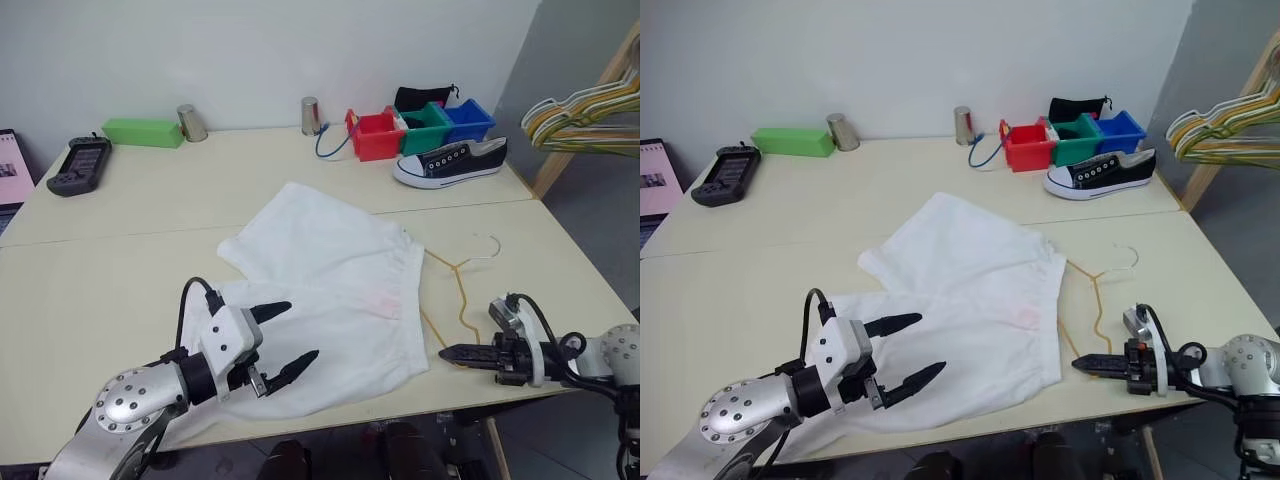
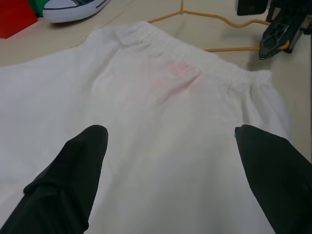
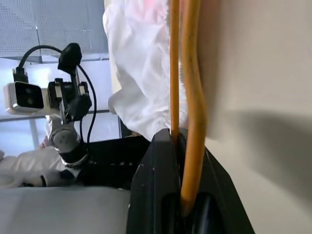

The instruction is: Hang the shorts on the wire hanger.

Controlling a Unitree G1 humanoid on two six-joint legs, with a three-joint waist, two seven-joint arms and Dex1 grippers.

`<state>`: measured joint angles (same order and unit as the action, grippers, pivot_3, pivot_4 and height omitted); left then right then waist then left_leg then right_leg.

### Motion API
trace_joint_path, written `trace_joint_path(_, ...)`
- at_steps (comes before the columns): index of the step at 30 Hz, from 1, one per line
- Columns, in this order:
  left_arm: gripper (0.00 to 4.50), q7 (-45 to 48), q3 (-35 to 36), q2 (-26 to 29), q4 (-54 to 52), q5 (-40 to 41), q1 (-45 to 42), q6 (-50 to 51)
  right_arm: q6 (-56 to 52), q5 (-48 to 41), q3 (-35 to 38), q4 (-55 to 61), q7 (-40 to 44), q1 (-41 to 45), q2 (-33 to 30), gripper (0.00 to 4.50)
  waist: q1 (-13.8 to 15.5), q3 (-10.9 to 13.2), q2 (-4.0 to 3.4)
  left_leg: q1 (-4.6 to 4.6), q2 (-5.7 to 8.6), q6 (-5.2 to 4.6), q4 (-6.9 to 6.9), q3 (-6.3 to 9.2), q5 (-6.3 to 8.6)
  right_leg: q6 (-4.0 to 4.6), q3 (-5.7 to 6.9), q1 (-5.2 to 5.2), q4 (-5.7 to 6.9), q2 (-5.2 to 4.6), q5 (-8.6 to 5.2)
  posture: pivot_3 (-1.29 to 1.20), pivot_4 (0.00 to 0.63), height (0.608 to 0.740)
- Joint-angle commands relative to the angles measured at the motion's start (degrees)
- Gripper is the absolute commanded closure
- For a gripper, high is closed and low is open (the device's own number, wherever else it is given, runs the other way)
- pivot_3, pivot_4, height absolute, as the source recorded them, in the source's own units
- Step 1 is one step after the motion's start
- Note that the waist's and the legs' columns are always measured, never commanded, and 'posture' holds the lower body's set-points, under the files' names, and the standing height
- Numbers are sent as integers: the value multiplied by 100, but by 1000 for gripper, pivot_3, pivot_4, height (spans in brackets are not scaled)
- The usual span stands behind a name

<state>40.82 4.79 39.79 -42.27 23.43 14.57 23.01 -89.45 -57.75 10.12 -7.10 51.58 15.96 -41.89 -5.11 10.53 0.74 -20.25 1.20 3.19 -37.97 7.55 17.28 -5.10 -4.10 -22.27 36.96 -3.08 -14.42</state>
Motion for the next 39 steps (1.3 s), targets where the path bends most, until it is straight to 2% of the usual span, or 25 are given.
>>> trace_joint_path(1, 64, 65, 190, 57, 96, 27, -203, -120, 747, 261, -138, 667, 87, 462, -163, 4500, -5, 0, -1, 0, 0, 0, 0, -1, 0, 0, 0, -1, 0, 0, 0, -147, 101, 740)
trace_joint_path(4, 64, 138, 279, 130, 316, 119, -546, -44, 1481, 688, -524, 1018, 235, 896, -244, 4500, -13, -2, -3, 1, -1, 0, 0, 1, 0, -2, 1, -2, 2, 1, 1, -152, 97, 740)
trace_joint_path(9, 64, 460, 588, 480, 881, 436, -1489, 193, 3364, 2137, -1676, 1397, 599, 1458, -467, 4500, -35, -4, -4, -1, -2, 0, 0, 5, -1, -4, 6, -4, 1, 2, 3, -149, 90, 740)
trace_joint_path(12, 64, 719, 844, 858, 1358, 804, -2448, 502, 4478, 3071, -2266, 1290, 700, 1700, -510, 4500, -15, -6, 0, -18, -1, 1, 0, 10, -2, -2, 10, -13, -6, 0, 4, -137, 84, 740)
trace_joint_path(14, 64, 1002, 935, 1184, 1742, 1043, -3175, 714, 5134, 3606, -2513, 1050, 646, 1876, -420, 4500, -13, -8, 4, -58, 2, 3, -4, 13, -3, 23, 10, -54, 0, -2, 21, -130, 81, 740)
trace_joint_path(17, 64, 1987, 528, 1867, 3107, 709, -4816, 380, 6525, 4781, -2991, 244, 114, 2300, 32, 4500, -72, -33, -4, -79, 4, 35, -2, -1, -20, 32, 10, -98, 21, -10, 30, -100, 69, 740)
trace_joint_path(19, 64, 2460, 94, 2007, 3808, 202, -5317, -200, 7003, 5146, -3079, -28, -40, 2458, 266, 4500, -148, -40, 5, -91, 0, 35, 5, 5, -21, 37, 17, -113, 16, -3, 33, -96, 65, 740)
trace_joint_path(21, 64, 2767, -265, 1951, 4456, -237, -5695, -836, 7540, 5573, -3204, -172, -115, 2537, 354, 4500, -182, -71, -33, -87, 3, 40, 7, -4, -24, 39, 10, -112, 14, -4, 34, -96, 65, 740)
trace_joint_path(23, 64, 2859, -490, 1749, 5045, -572, -6064, -1330, 7789, 5779, -3236, -215, -112, 2550, 439, 4500, -201, -85, -50, -83, 7, 45, 7, -13, -26, 39, 6, -109, 13, -12, 34, -97, 58, 740)
trace_joint_path(30, 64, 3558, -1062, 1305, 6451, -1271, -6744, -2584, 7762, 6088, -3149, 151, -61, 2572, 651, 4500, -291, -101, -24, -88, 8, 46, 1, -3, -27, 39, 9, -112, 19, -12, 36, -130, 41, 740)
trace_joint_path(39, 64, 4154, -1448, 996, 7036, -1733, -6914, -3316, 7193, 6261, -3114, 1111, 71, 2630, 687, 4500, -485, -161, -3, -85, 8, 45, -5, 3, -27, 39, 9, -115, 37, -11, 36, -173, 32, 740)
